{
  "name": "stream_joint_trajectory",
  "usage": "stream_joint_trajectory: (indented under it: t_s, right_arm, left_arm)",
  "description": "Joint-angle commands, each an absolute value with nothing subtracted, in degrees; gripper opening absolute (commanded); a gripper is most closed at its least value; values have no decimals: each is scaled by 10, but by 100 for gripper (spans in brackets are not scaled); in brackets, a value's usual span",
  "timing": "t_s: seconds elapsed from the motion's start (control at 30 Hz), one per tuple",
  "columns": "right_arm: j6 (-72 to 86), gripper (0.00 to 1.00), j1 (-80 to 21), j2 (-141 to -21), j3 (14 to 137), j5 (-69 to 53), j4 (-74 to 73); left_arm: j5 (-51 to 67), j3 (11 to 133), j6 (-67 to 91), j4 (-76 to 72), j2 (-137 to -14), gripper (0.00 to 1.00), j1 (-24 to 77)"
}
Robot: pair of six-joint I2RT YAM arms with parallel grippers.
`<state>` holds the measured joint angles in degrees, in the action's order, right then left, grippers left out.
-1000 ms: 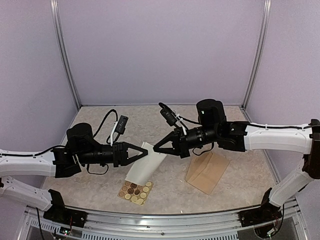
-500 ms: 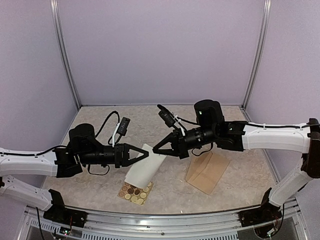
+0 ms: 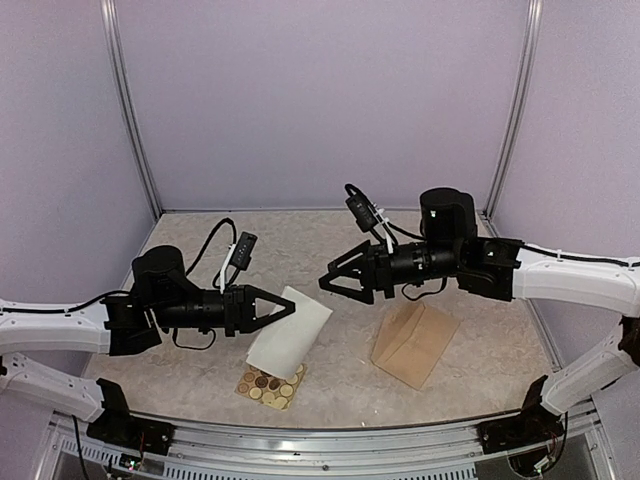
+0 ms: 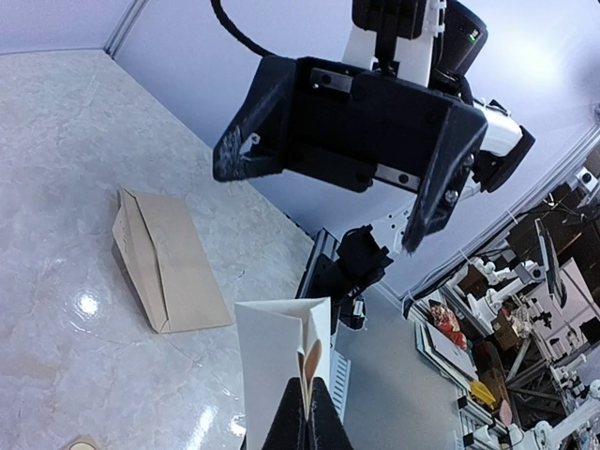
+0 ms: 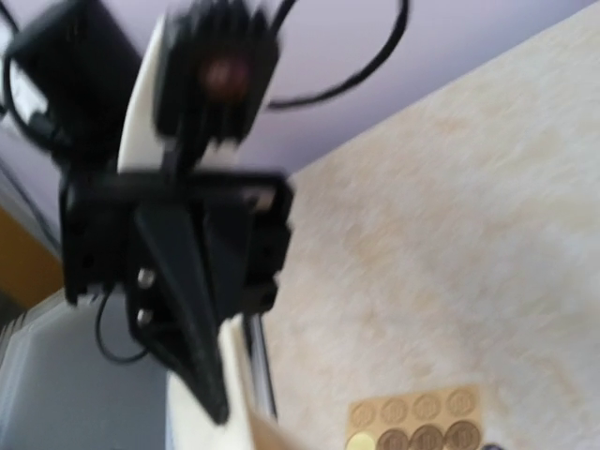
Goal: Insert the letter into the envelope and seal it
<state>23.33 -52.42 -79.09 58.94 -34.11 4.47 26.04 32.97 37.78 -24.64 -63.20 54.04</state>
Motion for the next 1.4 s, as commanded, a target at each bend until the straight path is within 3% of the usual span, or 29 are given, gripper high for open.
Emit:
stream_joint_trajectory:
  t_s: [0.0, 0.4, 1.1, 1.37]
  right_arm:
    - [253, 80, -513, -771, 573, -310, 26]
    - [211, 86, -513, -796, 583, -380, -43]
    - [153, 88, -516, -841, 602, -461, -95]
    - [102, 88, -517, -858, 622, -410, -197]
  left_arm:
    - [306, 349, 344, -246, -630, 0, 541]
    - [350, 379, 309, -207, -639, 0, 544]
    - [366, 396, 297, -197, -652, 0, 547]
    - [355, 405, 285, -164, -648, 0, 547]
